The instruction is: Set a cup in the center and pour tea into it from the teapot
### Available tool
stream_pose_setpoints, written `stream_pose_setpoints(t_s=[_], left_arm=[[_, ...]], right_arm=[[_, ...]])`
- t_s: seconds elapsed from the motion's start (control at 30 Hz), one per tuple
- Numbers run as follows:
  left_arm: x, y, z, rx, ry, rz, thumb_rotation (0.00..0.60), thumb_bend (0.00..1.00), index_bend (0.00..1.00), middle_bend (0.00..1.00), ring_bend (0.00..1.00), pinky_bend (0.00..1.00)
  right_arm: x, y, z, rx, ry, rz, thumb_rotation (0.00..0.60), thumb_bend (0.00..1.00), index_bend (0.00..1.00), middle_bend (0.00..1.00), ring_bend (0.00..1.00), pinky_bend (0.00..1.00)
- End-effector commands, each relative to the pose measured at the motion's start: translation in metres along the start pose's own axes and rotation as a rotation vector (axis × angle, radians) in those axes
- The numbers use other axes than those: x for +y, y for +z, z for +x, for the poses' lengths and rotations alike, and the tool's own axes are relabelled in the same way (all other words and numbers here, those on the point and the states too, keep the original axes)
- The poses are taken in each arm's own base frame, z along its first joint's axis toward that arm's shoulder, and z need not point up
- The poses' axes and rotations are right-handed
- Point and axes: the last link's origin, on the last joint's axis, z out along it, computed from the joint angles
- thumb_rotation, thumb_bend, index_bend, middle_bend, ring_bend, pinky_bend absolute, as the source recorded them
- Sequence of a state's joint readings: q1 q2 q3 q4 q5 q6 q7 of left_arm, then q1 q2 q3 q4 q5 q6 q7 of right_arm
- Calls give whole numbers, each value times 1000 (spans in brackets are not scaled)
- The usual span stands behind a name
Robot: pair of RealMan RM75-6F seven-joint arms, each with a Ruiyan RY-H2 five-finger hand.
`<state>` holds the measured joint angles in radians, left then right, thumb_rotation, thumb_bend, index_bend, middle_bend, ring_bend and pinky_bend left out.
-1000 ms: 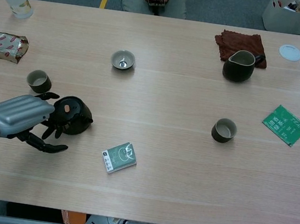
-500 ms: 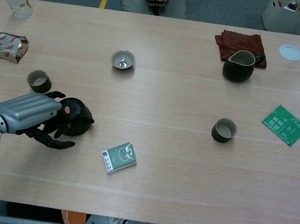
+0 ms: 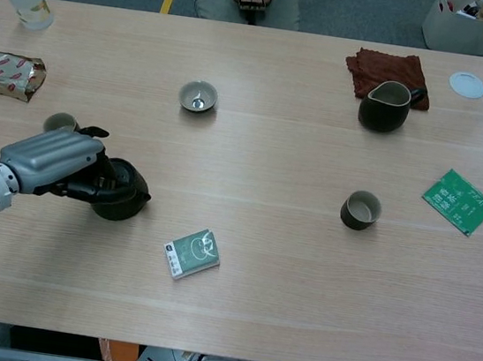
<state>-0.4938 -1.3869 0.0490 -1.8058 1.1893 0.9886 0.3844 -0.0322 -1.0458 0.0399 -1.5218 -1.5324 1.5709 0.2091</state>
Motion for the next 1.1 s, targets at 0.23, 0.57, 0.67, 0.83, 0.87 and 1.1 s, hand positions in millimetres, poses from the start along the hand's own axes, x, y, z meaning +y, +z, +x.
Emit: stream_pose_setpoints(t_s=[0.23,0.57,0.67,0.83,0.87,1.1], left_arm=[[1,5,12,83,-35,24,221,176,884,1000,810,0],[-2,7,27,203,-52,71,208,177,924,1000,846,5],[-4,10,33,252,-69,90,204,177,935,1000,857,30],[-8,14,42,316,-79,118,217,177,946,1000,874,56],[-9,15,44,330,-85,126,218,177,949,1000,879,61],[-13,18,52,379,-96,159,321,176,952,1000,887,80]], right_arm=[[1,0,-1,-3,3,-3,600,221,307,313,172,296],[1,2,-3,-6,3,4,600,221,307,313,171,296],[0,2,-3,-8,3,6,600,221,307,313,172,296],[0,3,-4,-13,2,8,600,221,307,313,172,296],[0,4,-5,-14,1,8,600,221,307,313,172,296],[0,4,-5,-16,2,5,600,221,307,313,172,296]])
